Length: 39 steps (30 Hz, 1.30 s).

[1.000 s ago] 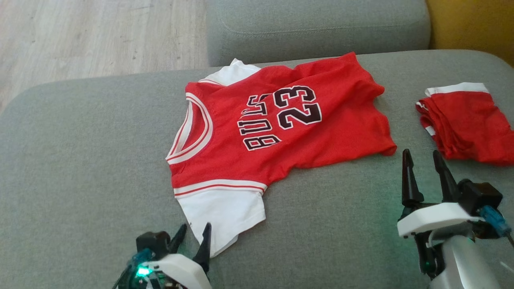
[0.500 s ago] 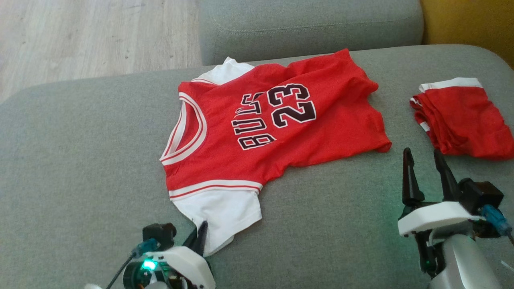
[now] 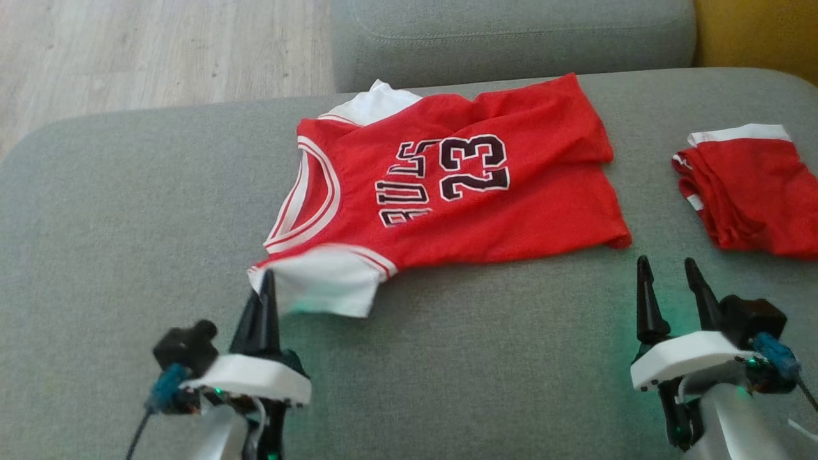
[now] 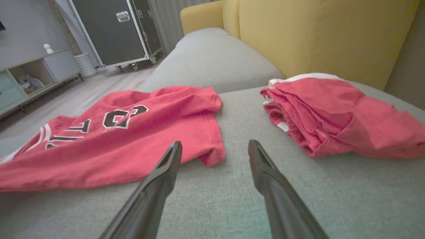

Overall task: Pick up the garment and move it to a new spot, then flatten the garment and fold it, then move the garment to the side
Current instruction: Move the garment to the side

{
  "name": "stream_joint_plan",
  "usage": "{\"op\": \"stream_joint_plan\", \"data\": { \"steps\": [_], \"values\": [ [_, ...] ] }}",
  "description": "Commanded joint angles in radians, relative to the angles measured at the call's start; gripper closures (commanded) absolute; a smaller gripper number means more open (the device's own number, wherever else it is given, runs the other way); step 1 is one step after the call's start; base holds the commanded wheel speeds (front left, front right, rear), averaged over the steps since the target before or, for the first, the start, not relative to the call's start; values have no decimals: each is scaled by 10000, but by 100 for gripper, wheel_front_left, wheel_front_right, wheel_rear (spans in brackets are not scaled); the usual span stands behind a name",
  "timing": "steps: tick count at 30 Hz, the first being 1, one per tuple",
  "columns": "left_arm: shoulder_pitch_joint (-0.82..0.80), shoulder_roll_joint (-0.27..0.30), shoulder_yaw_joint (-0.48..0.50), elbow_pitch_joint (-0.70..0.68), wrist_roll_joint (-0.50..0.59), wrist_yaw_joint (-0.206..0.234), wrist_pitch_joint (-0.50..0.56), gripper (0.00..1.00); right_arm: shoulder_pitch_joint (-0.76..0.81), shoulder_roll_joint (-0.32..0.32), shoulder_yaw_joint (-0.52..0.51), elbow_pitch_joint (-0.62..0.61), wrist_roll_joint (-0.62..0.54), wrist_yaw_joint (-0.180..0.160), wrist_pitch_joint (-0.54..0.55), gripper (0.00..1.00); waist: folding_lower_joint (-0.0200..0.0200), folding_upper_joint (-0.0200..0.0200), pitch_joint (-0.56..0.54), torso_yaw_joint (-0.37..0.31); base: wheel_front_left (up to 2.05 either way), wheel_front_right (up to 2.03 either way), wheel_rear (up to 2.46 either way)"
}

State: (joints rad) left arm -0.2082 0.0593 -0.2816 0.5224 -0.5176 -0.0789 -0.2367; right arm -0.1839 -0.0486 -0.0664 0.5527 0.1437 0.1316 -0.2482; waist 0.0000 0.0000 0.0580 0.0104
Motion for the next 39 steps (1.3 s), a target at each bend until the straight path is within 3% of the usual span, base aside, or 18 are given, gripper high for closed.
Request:
{"op": "stream_joint_plan", "data": {
  "steps": [1,10,31,32,33,34,39],
  "values": [
    [-499,178,479,-446,64,61,-169,100,-585,-16,219,-172,-128,-9,-131,0,0,0,34,35,0,0,0],
    [-200,-19,1602,-2167,676,134,-247,100,-1263,-16,419,1105,97,-9,95,0,0,0,252,259,0,0,0],
    [-150,-90,1008,-2099,773,-158,-250,100,-3268,-16,1663,4968,2416,-9,29,0,0,0,567,859,0,0,0],
    [-144,-90,991,-2100,766,-157,-250,100,-3322,-16,1793,5100,2479,-9,3,11,0,0,576,877,0,0,0],
    [-134,-90,980,-2101,765,-155,-250,100,-3363,-16,1910,5239,2521,-9,-19,75,0,0,588,891,0,0,0],
    [-126,-90,973,-2097,761,-154,-250,100,-3401,-16,2017,5357,2555,-9,-39,100,0,0,596,906,0,0,0],
    [-116,-90,1104,-2124,681,-105,-250,100,-3515,-16,2271,5566,2719,-9,-106,100,0,0,559,916,0,0,0]
  ]
}}
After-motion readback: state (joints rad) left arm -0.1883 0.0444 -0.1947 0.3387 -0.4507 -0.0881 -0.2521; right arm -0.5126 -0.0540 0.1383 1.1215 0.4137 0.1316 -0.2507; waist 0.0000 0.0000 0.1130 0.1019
